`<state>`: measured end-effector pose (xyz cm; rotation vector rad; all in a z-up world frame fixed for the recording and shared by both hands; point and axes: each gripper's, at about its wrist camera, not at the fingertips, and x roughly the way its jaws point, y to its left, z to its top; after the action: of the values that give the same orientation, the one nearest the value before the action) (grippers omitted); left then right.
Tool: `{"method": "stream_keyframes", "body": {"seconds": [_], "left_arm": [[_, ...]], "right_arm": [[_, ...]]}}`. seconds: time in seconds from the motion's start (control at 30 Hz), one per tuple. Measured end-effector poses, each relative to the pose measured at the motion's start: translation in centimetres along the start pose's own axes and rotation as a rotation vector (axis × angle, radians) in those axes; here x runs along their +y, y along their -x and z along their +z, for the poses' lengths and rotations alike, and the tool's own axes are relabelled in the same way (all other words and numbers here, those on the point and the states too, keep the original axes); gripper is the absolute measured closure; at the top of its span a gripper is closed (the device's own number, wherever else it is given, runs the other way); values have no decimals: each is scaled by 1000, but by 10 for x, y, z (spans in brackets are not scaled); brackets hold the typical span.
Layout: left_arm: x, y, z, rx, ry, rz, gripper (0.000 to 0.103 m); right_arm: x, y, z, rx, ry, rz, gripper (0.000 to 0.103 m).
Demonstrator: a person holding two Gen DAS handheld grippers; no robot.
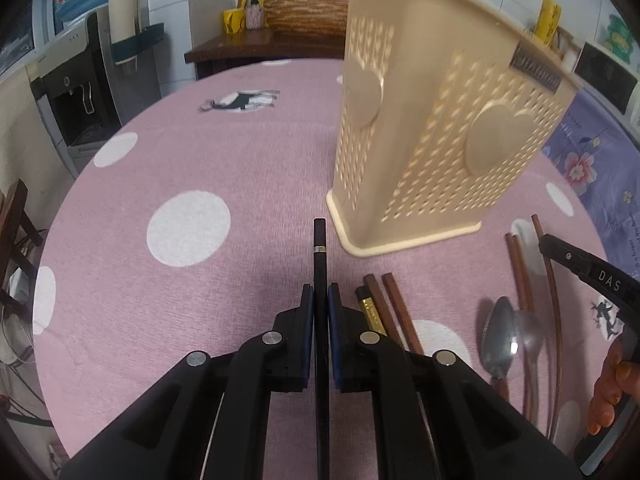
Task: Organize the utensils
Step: 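Lift both held chopsticks and lower them into the beige basket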
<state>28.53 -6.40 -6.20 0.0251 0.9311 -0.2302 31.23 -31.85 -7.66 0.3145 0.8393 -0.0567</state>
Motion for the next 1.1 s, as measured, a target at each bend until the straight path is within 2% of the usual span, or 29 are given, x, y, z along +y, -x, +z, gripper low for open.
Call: {"method": "stream_keyframes", "body": {"seconds": [0.07, 0.23, 0.33, 0.47, 0.8, 1.1], "left_arm": [[2, 16, 2, -42, 2, -18, 95], [13, 84, 9, -201, 21, -90, 95], [19, 127, 12, -308, 18, -97, 95], [20, 158, 15, -393, 5, -92, 95], [13, 164, 22, -426, -19, -78, 95], [16, 189, 36, -468, -37, -87, 95]], "right_arm": [[0, 14, 1, -38, 10, 8, 95], [-1, 77, 6, -188, 42, 69, 95], [-4, 116, 5, -271, 64, 104, 95], [-9, 153, 8, -350, 89, 126, 95], [-10, 176, 18, -389, 96, 145, 95], [1, 193, 44, -438, 138, 135, 95]]}}
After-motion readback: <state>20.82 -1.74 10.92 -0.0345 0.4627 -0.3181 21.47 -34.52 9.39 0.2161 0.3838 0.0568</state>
